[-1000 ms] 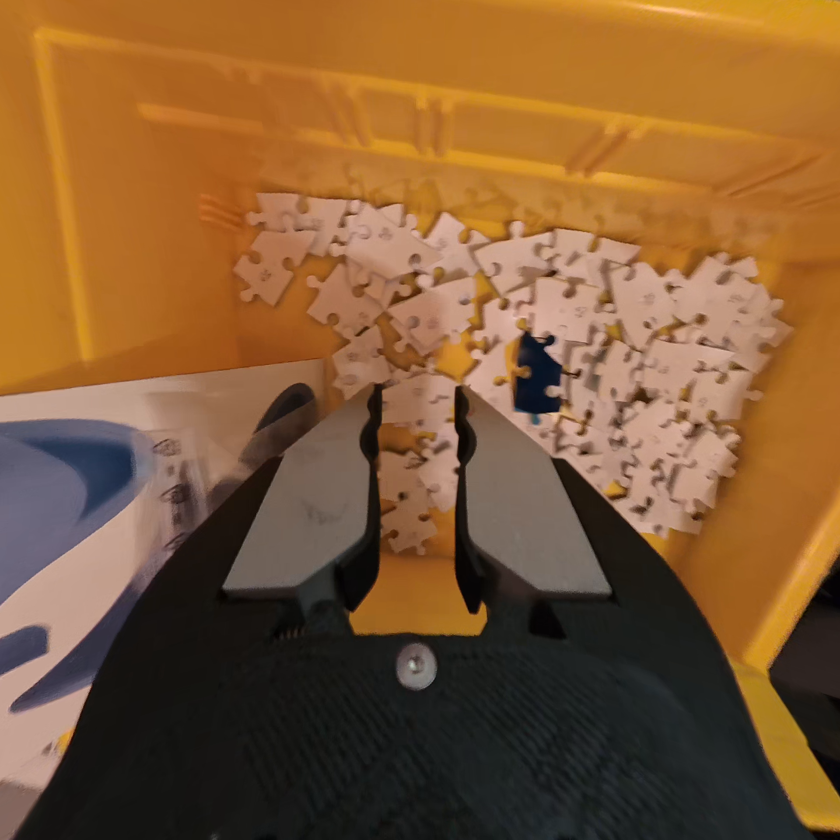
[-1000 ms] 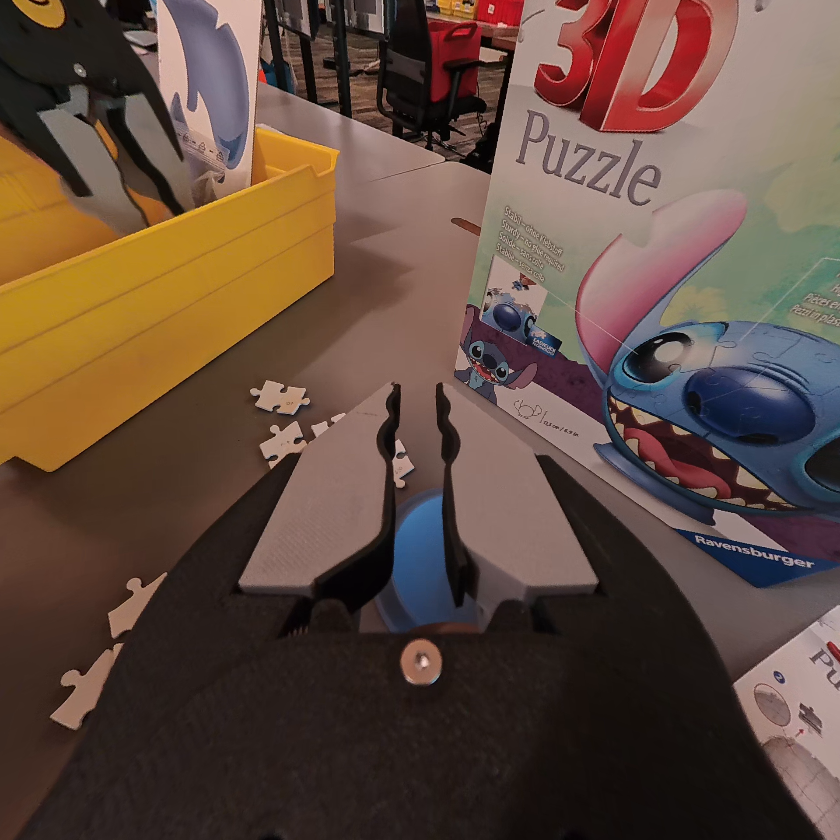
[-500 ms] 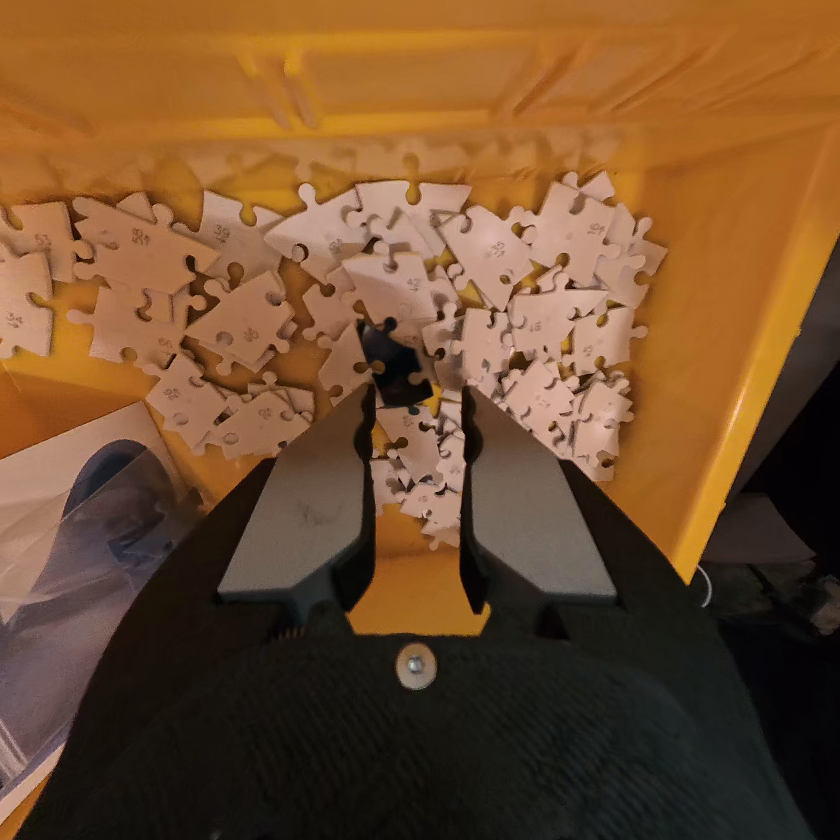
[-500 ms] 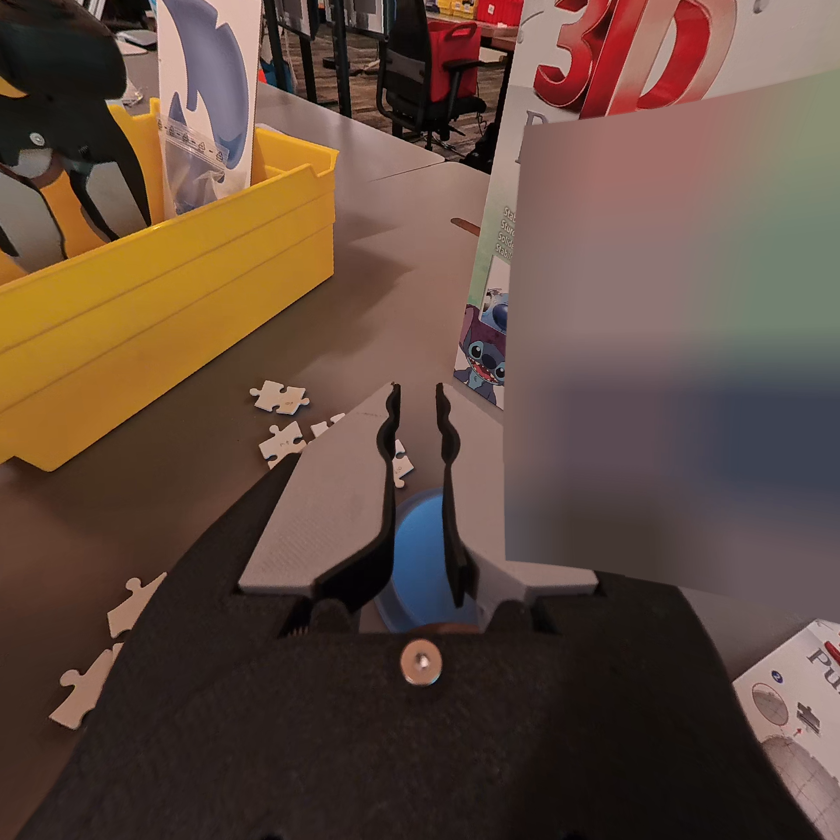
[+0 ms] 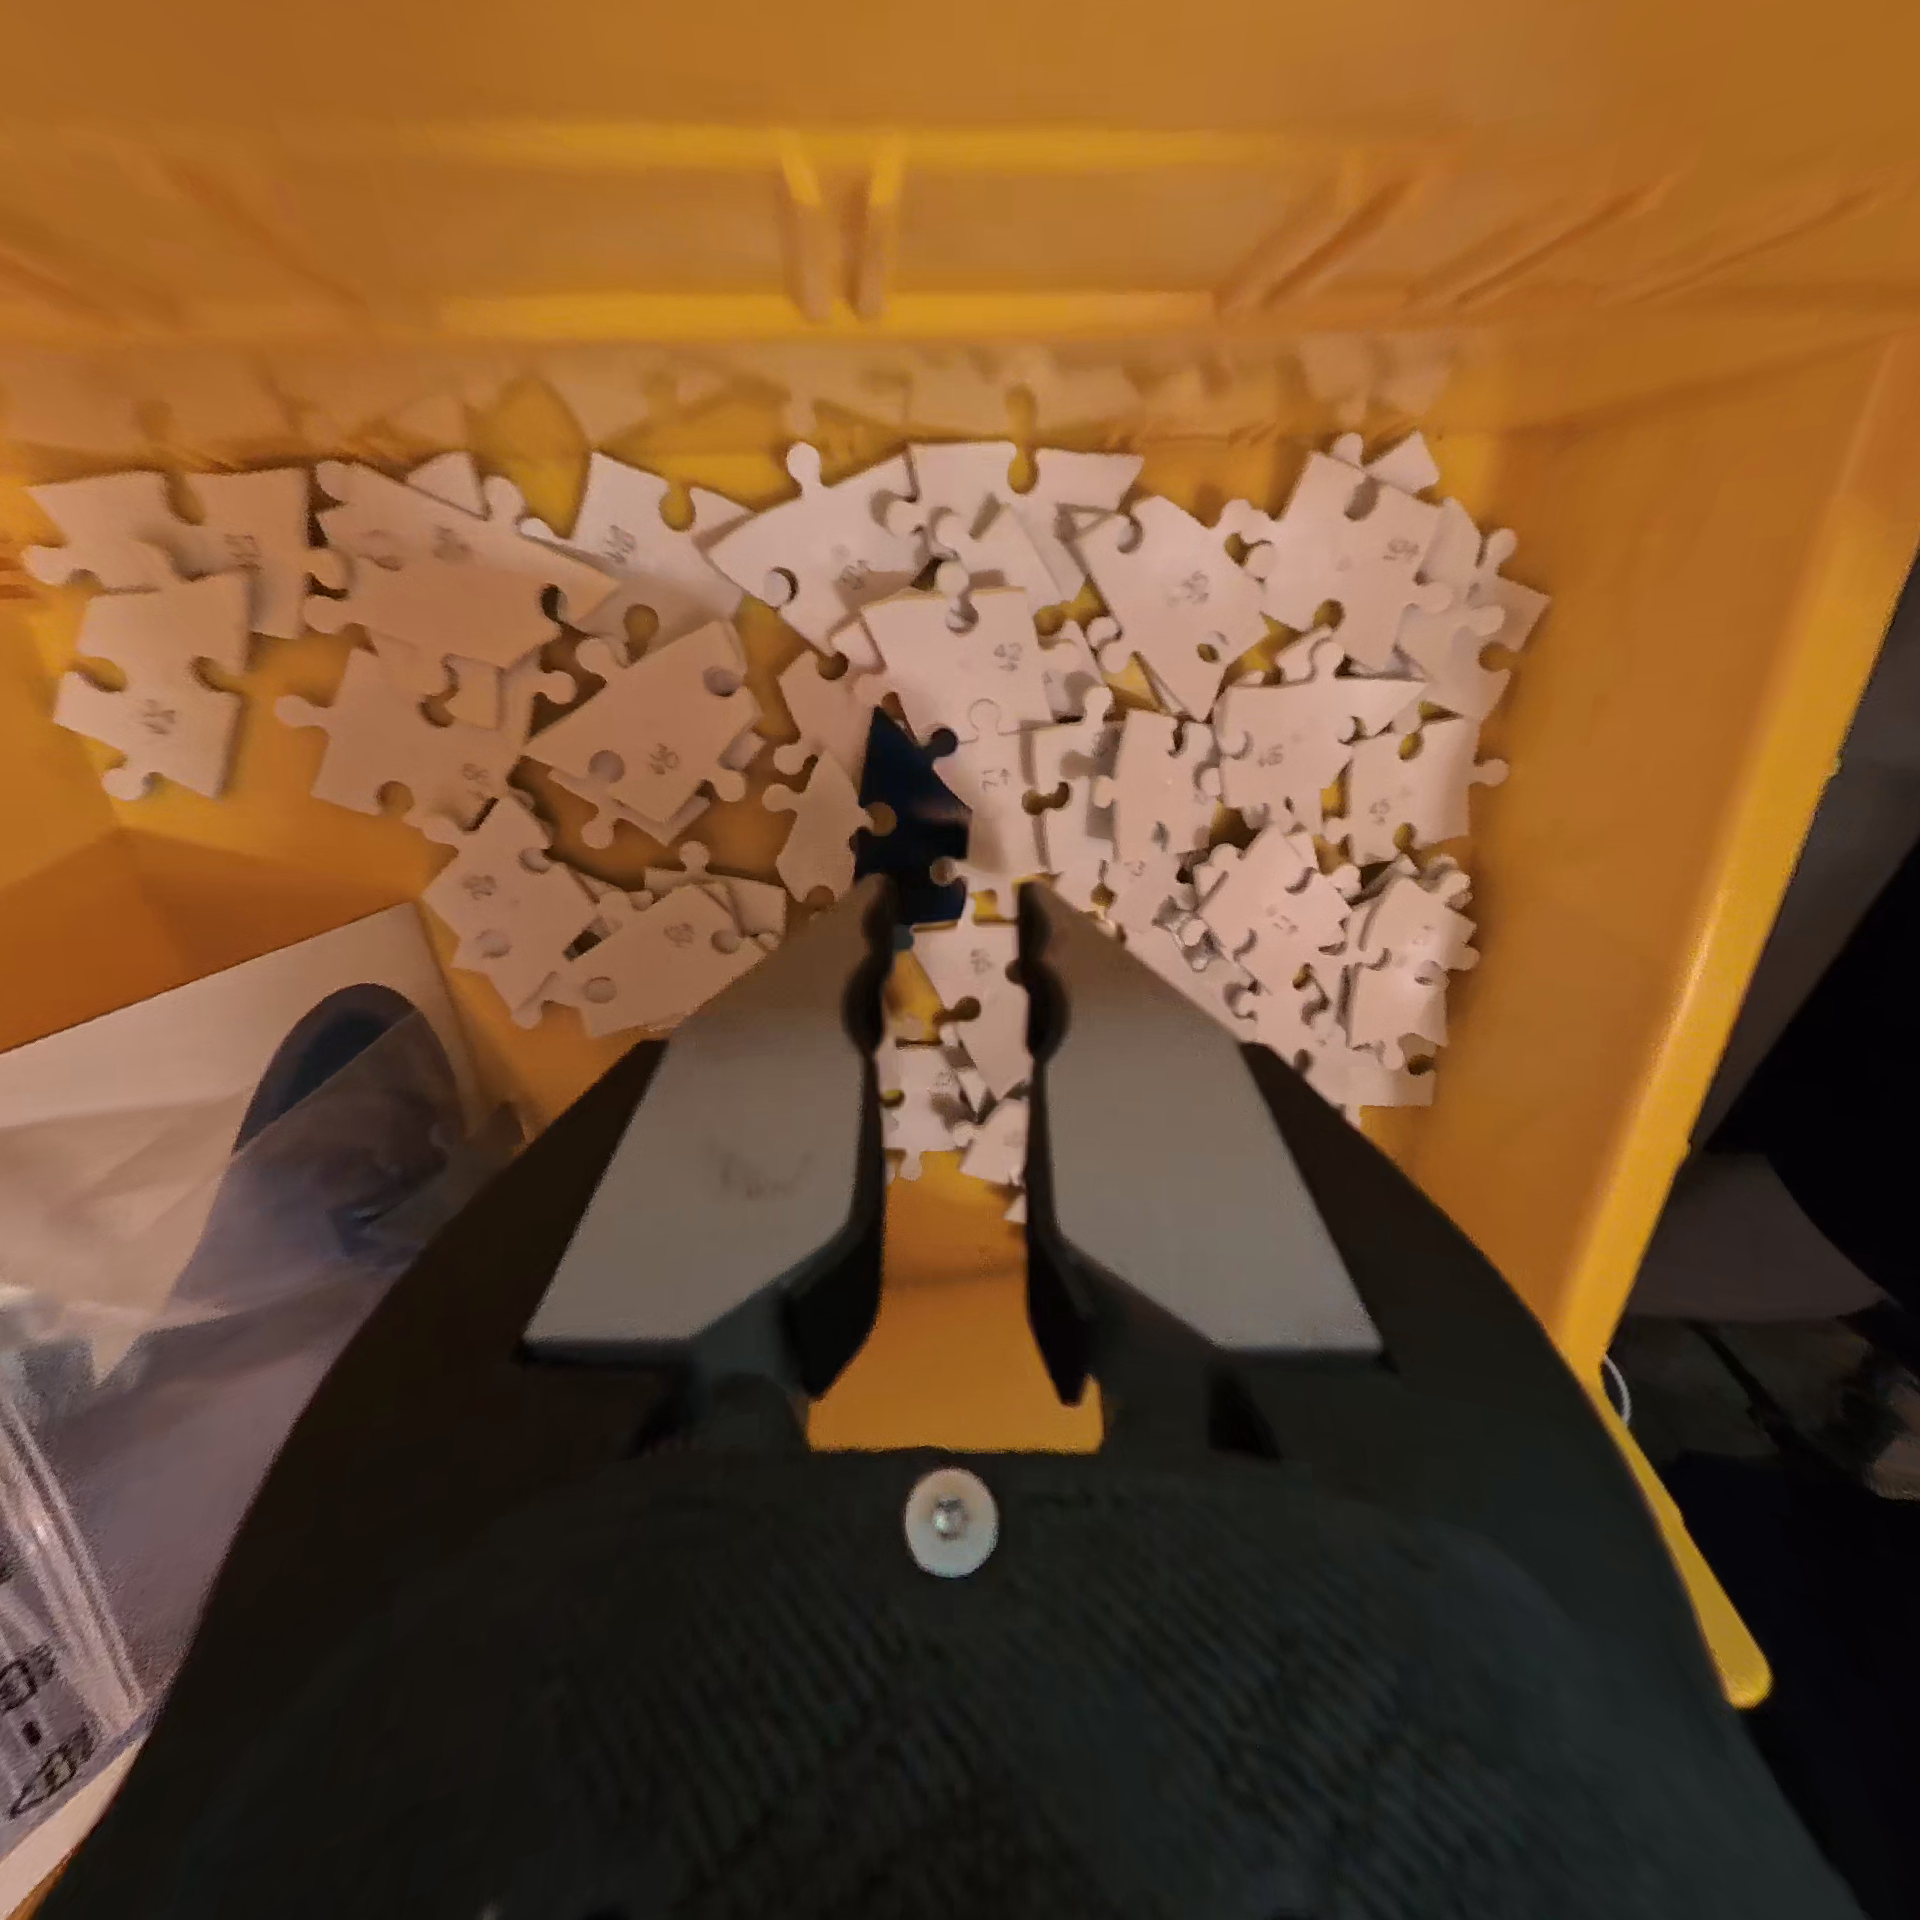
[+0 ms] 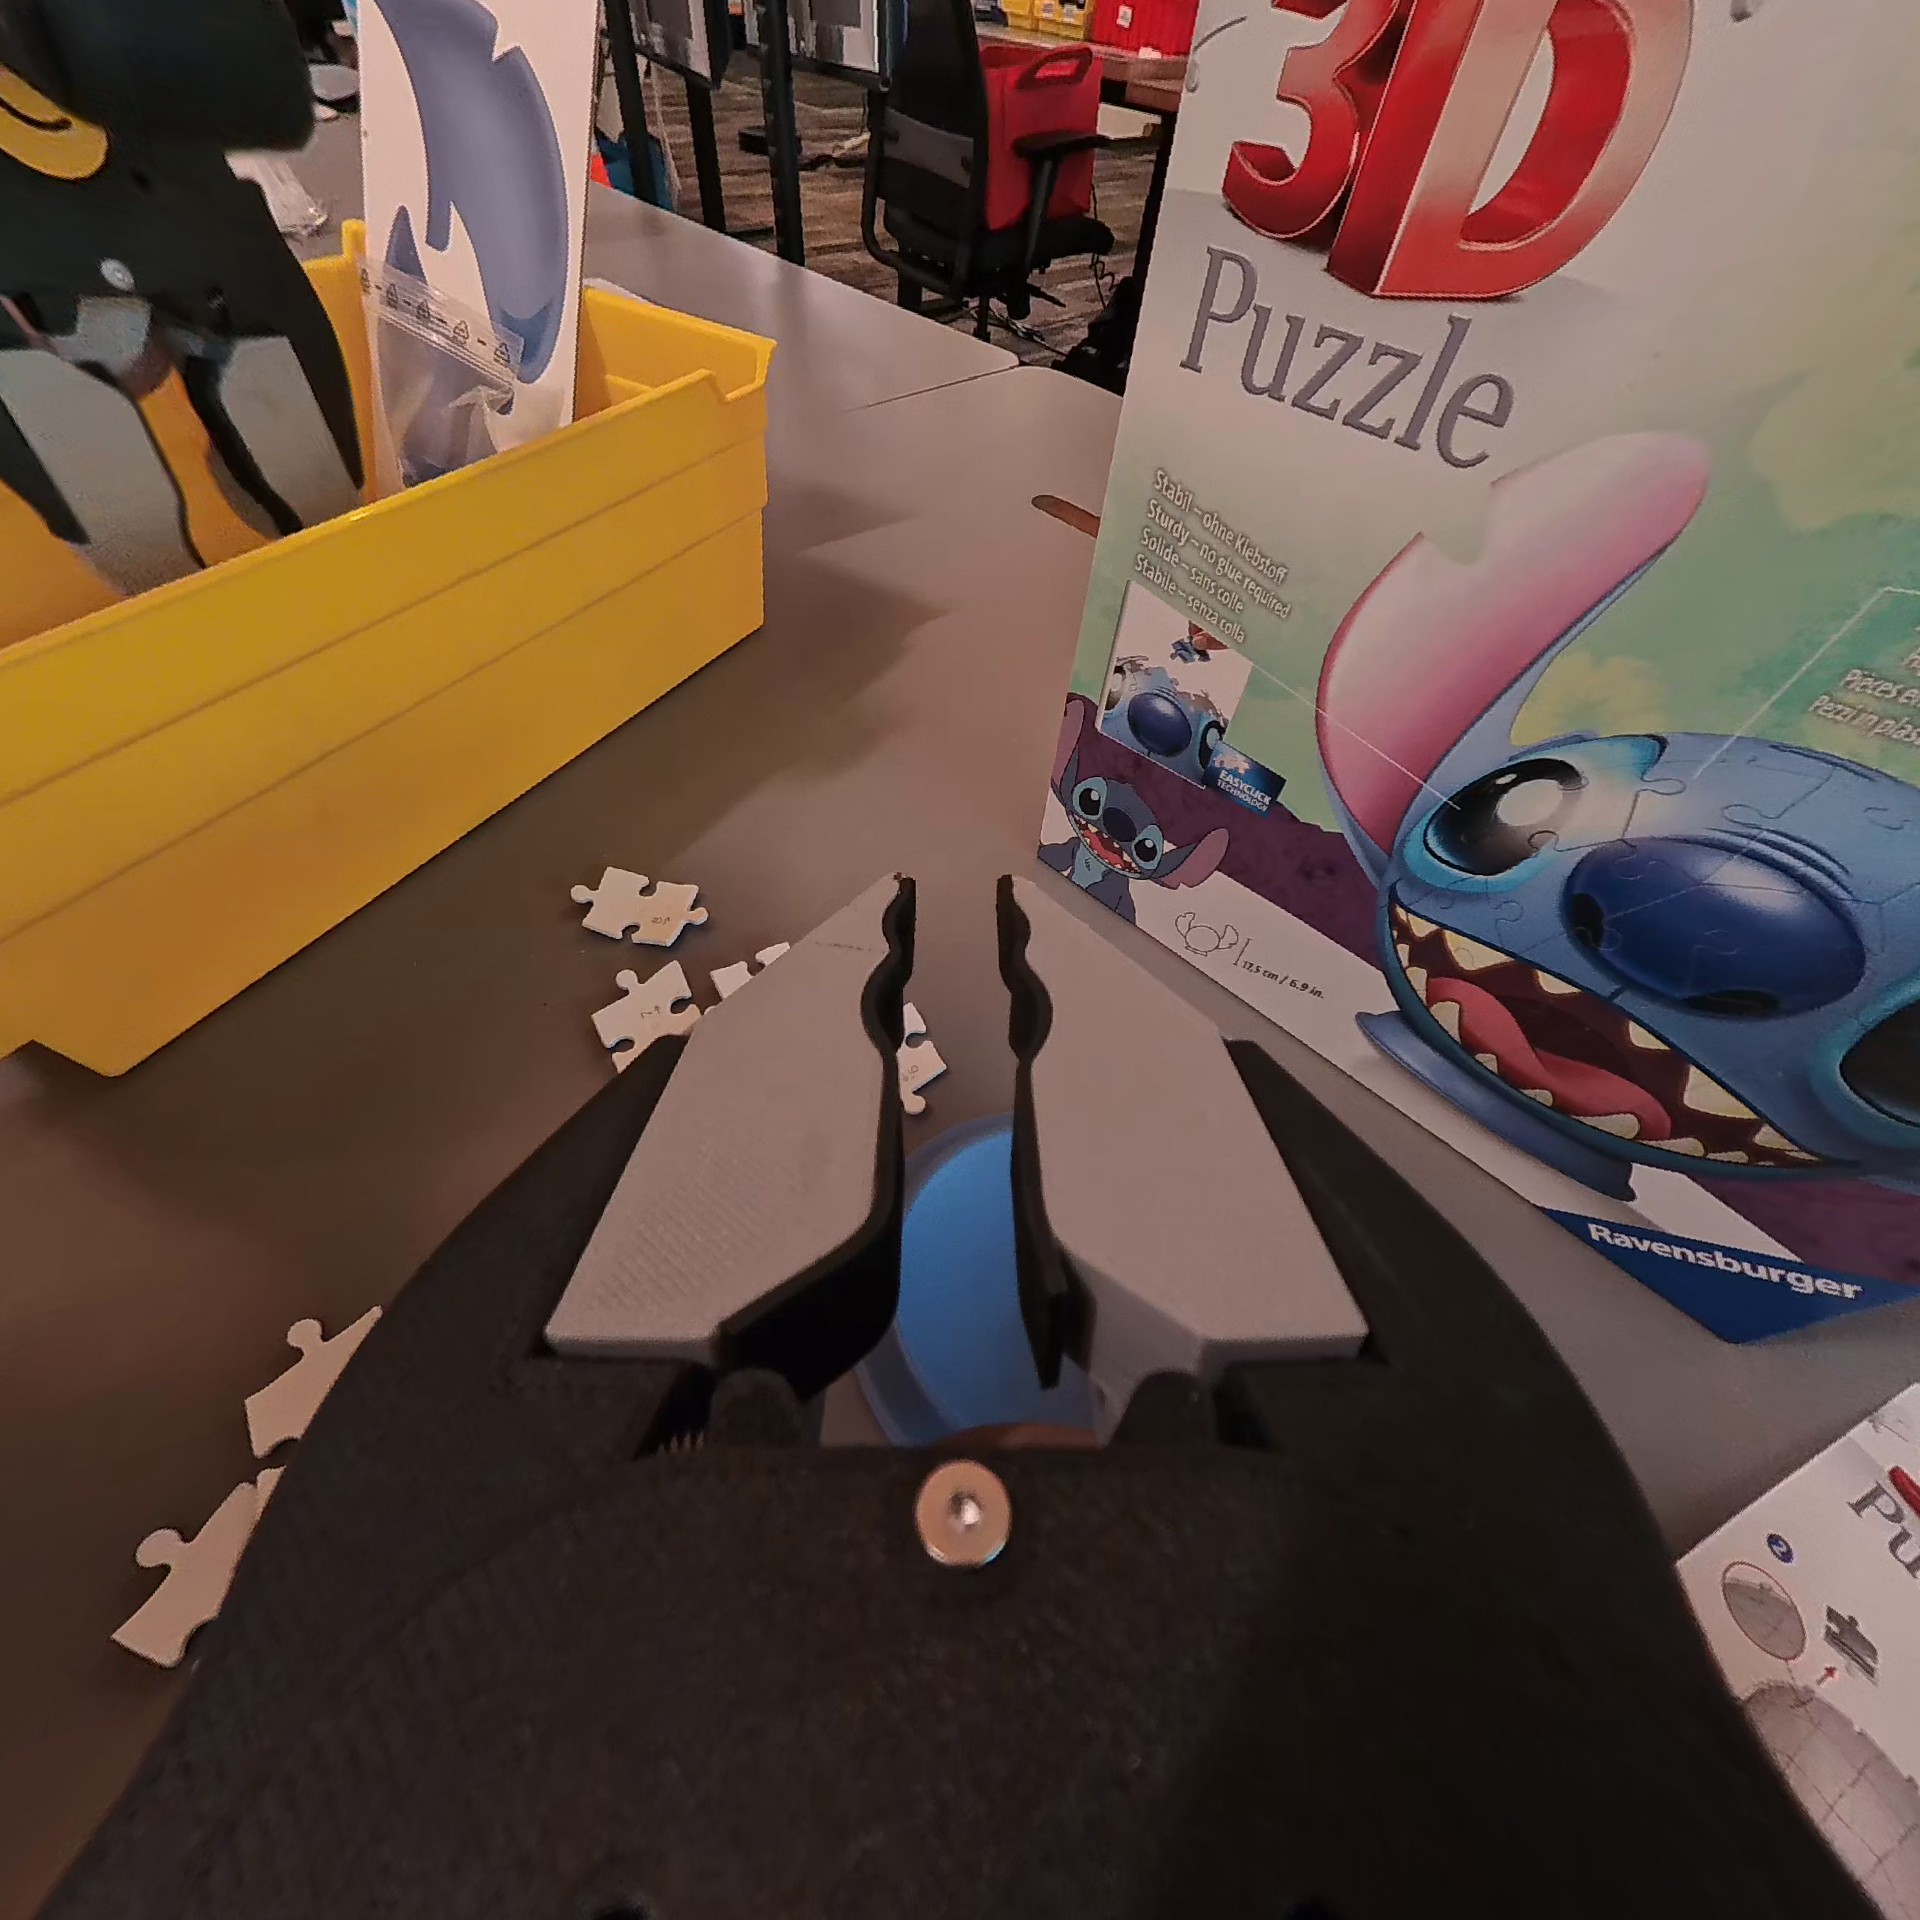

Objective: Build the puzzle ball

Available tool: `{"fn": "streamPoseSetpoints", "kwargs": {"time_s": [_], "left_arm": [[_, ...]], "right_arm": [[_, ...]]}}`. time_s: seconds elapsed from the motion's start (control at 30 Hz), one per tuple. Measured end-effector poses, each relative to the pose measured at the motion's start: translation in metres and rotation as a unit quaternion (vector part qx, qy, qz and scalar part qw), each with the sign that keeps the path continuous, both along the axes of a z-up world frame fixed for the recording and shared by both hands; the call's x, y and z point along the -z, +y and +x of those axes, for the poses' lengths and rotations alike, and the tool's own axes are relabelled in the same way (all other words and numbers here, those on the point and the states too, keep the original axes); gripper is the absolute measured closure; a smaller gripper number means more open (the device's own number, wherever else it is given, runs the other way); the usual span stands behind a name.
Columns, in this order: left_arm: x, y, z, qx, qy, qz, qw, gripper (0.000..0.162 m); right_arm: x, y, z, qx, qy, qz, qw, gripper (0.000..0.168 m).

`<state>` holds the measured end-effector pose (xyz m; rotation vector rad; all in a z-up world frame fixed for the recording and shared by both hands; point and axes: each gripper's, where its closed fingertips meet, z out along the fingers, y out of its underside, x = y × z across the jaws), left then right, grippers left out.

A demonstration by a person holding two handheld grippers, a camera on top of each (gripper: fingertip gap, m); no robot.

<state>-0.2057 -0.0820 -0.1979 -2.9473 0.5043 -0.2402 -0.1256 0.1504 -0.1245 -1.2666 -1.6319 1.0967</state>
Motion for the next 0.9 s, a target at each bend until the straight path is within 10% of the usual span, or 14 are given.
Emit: {"fn": "streamPoseSetpoints", "kwargs": {"time_s": [0.1, 0.43, 0.9], "left_arm": [[0.004, 0.003, -0.001, 0.002, 0.016, -0.002, 1.000, 0.125], [0.006, 0.009, -0.014, 0.009, 0.071, 0.012, 0.997, 0.141], [-0.021, -0.007, 0.033, 0.038, -0.135, 0.003, 0.990, 0.141]], "right_arm": [[0.001, 0.000, 0.000, 0.000, -0.001, 0.000, 1.000, 0.156], [-0.001, 0.000, 0.000, 0.000, 0.001, 0.000, 1.000, 0.156], [0.002, -0.001, 0.000, -0.002, -0.004, 0.002, 1.000, 0.156]]}}
